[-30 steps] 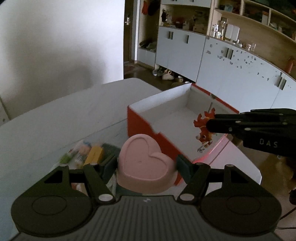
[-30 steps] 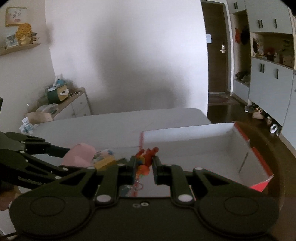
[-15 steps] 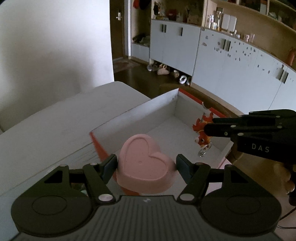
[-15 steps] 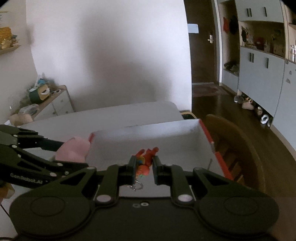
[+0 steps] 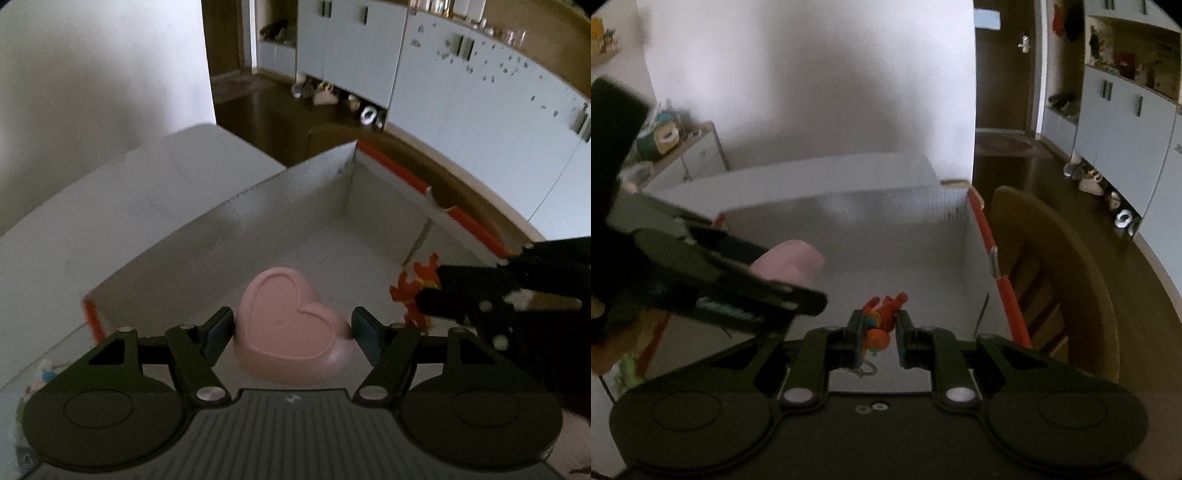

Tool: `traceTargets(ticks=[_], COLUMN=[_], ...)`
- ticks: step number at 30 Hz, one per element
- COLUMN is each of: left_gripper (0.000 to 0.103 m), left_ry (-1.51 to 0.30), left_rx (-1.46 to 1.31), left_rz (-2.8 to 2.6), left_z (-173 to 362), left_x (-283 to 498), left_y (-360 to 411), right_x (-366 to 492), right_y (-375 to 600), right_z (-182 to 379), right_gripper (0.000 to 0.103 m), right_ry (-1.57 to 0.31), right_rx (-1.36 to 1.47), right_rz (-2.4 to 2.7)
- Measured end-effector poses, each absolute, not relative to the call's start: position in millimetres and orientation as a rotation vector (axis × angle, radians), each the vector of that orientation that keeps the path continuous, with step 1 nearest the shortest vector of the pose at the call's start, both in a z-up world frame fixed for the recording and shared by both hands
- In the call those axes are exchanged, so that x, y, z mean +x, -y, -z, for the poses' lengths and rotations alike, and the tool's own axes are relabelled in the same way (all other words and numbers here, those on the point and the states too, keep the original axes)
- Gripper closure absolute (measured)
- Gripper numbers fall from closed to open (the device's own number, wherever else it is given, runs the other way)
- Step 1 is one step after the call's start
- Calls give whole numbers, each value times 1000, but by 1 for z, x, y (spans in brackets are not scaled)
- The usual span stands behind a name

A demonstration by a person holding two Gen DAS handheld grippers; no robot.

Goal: Organize rigid objects
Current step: 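Carry the pink heart dish and orange toy figure into the red box with both tools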

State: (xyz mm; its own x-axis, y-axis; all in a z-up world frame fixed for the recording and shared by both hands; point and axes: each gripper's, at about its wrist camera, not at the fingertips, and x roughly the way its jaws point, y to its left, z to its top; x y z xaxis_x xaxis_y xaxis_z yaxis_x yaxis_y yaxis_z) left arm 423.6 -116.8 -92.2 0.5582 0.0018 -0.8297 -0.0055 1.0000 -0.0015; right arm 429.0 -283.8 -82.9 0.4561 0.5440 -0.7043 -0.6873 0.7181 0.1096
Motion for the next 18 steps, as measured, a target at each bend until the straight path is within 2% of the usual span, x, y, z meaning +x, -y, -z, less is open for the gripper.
traceTargets(ticks=[18], left_gripper=[33], left_ry=[-1158], left_rx=[32], left_rz=[-3], left_z=[149], left_x=[483], left_y=[124], right_x=[446], right_y=[249], right_z=[120], right_gripper=[86], right_ry=[-987], right_rx=[-357], right_rz=[-795])
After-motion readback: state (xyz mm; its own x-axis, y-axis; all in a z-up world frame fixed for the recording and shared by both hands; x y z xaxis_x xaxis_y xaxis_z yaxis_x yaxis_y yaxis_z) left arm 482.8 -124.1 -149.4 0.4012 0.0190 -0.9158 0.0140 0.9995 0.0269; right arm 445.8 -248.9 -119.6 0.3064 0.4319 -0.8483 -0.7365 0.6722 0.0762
